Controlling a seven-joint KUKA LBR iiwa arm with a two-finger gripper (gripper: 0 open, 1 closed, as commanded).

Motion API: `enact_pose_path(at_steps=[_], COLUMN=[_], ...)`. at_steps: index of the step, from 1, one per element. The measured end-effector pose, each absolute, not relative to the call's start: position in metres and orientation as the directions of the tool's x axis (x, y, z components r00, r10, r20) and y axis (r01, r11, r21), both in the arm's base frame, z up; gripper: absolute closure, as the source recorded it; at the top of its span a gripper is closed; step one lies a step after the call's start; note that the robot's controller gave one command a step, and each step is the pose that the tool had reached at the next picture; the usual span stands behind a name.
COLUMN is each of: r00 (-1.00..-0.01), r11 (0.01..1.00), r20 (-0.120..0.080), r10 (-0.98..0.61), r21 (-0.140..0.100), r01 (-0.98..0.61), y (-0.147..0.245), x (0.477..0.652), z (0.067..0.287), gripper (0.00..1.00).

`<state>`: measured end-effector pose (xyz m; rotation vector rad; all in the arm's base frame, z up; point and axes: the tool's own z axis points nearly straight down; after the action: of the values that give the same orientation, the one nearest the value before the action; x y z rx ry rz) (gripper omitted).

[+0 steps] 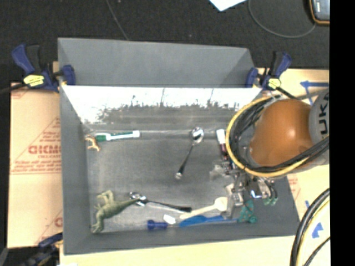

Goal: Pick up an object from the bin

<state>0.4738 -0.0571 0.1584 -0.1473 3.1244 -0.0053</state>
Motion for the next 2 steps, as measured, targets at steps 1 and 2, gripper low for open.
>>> enact_pose_path(at_steps=[1, 2], r00=[-1.000, -0.997], r11=[1.000, 0.997], r20=[-0.002, -0.024], r10=[-0.006, -0.079], r21=[-0.002, -0.008], r01=[-0.006, -0.079], y=[-0.049, -0.058], x=[0.472, 0.490], z=[0.100, 0.071], gripper=[0.00, 0.00])
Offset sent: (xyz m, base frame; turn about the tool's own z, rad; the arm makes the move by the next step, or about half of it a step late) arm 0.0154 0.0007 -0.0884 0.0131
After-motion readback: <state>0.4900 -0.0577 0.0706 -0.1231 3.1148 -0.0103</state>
